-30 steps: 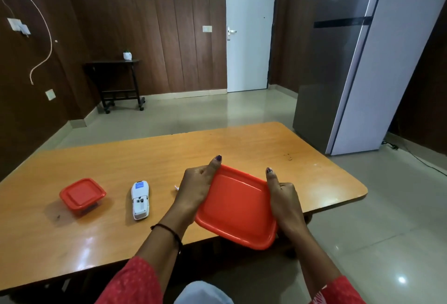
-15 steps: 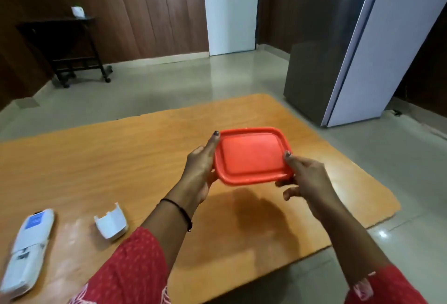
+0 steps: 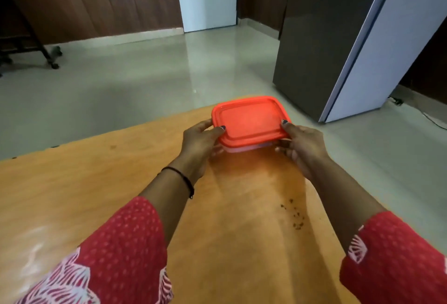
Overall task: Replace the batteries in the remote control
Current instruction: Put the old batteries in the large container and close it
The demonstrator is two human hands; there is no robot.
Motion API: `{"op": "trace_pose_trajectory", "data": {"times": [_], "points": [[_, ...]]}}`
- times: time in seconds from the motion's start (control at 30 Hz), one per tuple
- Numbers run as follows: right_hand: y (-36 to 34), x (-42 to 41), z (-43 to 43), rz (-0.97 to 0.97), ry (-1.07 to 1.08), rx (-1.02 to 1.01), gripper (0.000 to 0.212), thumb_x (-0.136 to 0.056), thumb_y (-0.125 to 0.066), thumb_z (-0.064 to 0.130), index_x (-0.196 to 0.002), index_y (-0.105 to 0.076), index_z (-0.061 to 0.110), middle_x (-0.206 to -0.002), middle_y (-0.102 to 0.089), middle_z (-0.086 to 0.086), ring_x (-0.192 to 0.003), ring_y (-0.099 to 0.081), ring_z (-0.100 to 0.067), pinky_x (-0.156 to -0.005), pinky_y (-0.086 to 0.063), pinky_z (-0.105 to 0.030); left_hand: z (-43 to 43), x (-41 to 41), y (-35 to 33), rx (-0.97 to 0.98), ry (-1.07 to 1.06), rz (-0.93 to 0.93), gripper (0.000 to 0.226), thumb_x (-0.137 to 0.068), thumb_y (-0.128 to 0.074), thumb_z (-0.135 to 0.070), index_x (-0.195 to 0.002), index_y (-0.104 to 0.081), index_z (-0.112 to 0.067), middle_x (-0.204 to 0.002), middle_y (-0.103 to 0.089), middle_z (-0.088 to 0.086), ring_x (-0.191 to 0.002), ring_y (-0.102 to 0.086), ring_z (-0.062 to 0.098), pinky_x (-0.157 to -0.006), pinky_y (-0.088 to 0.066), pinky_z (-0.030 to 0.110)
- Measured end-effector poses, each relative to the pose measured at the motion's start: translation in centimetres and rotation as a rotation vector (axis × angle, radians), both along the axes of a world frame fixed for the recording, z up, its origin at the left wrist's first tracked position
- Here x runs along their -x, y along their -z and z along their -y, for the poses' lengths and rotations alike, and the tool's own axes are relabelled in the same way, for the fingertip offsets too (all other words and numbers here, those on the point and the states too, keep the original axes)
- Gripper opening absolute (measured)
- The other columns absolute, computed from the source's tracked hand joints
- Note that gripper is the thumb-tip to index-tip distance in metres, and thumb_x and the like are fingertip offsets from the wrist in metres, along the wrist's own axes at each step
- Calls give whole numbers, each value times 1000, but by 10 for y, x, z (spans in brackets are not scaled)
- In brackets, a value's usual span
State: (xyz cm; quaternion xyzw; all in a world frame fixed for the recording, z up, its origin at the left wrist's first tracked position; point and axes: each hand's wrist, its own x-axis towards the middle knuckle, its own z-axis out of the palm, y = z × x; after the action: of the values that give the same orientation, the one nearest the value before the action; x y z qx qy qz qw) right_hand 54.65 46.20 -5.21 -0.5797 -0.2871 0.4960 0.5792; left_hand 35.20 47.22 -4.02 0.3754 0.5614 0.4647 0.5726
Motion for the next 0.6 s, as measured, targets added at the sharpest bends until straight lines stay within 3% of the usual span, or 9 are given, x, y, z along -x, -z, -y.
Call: {"op": "trace_pose_trajectory", "data": {"times": [0.1,0.2,0.3,0.47,0.6], "points": [[-3,7,-37,-24,29,9,20,-90,-60,11,-71,-55,9,-67,-54,-7,-47,-57,-17,-46,-55,-29,-29,-1,0,44,-33,121,43,-87,-61,-4,-130,-51,-3,-103,-63,12,-78,-63,19,-68,-59,31],[-2,10,-65,-11,48,30,6,-91,-57,5,-90,-60,-1,-77,-62,-15,-48,-62,-19,-64,-58,-39,-55,3,3,79,-87,212,45,-86,-64,-3,-129,-51,0,-105,-61,14,-76,-62,17,-69,-59,31],[0,12,-87,3,72,31,8,-92,-55,4,-98,-60,1,-76,-64,-13,-45,-63,-14,-51,-55,-29,-77,6,3,81,-92,234,45,-85,-64,-3,-129,-52,0,-95,-63,11,-72,-62,15,-64,-58,29],[3,15,-101,12,127,55,9,-92,-56,7,-84,-60,8,-71,-65,-9,-46,-64,-13,-48,-51,-28,-94,7,2,82,-94,233,45,-86,-64,-3,-129,-52,2,-94,-63,11,-74,-62,16,-70,-58,31],[2,19,-96,17,135,57,9,-95,-53,12,-95,-61,7,-78,-65,-10,-54,-65,-17,-47,-52,-27,-89,4,2,101,-106,244,41,-86,-64,-3,-125,-53,1,-95,-63,12,-79,-62,19,-71,-57,31]]}}
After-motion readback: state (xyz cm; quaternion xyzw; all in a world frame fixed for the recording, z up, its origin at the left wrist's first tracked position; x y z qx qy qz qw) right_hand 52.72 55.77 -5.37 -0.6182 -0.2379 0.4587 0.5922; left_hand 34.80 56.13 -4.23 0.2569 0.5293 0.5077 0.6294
